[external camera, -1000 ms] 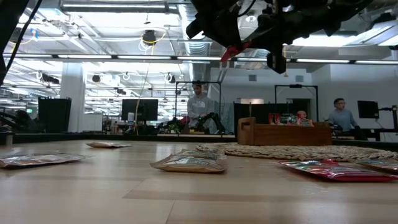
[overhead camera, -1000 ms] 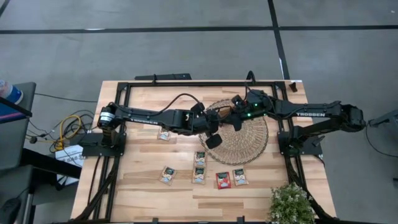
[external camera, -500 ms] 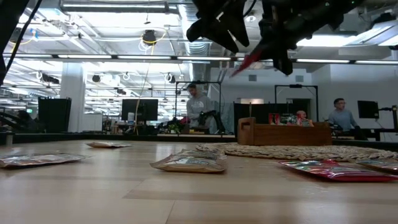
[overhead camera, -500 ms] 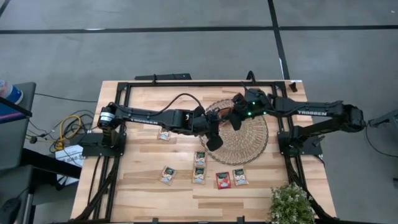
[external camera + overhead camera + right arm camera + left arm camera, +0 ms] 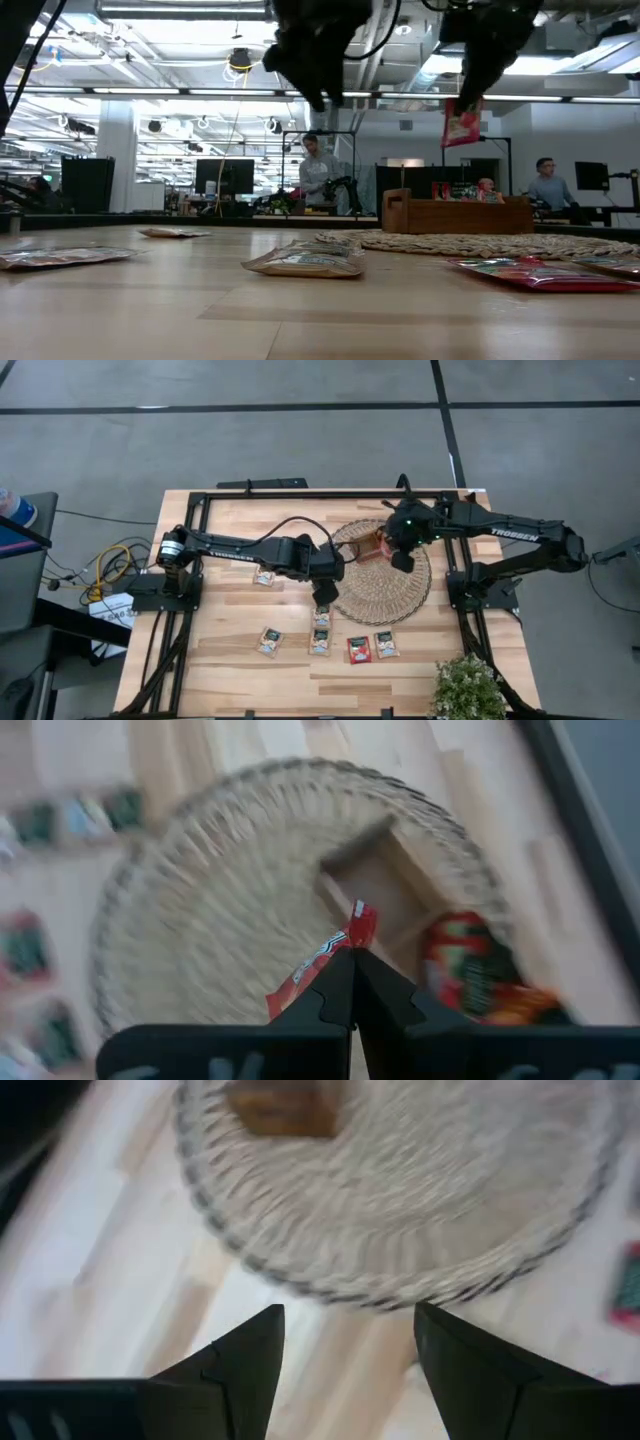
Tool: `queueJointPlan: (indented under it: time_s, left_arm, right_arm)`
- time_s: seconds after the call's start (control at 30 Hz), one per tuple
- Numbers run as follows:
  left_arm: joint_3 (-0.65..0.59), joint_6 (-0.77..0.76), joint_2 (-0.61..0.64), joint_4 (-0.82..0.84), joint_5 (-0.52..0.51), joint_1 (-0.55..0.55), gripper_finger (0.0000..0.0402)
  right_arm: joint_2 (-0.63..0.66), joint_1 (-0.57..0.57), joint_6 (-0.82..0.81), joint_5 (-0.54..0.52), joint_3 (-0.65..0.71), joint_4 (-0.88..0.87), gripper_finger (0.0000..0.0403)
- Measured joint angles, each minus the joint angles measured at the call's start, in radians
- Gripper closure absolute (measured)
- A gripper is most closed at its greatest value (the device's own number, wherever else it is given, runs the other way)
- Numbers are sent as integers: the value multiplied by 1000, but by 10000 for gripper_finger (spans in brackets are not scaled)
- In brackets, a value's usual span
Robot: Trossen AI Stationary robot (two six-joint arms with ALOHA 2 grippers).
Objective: Pick & Place Tea
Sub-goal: Put the red tea pack into the middle compartment of the brown organizer
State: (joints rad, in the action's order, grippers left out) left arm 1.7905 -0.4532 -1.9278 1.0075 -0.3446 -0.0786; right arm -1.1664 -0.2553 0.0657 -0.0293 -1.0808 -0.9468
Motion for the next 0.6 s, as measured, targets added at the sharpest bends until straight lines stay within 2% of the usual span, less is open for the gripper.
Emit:
queueJointPlan:
  time_s: [0.2, 0.37, 0.6]
  left_arm:
    - [0, 4, 0, 59, -62, -3, 184]
    - [-24, 14, 0, 57, -59, -4, 184]
    - [-123, -12, 0, 51, -45, -5, 184]
  right_arm:
    - [0, 10, 223, -103, -36, -72, 403]
    - [-2, -16, 392, -105, -36, -79, 403]
    - [-79, -57, 645, -105, -38, -158, 403]
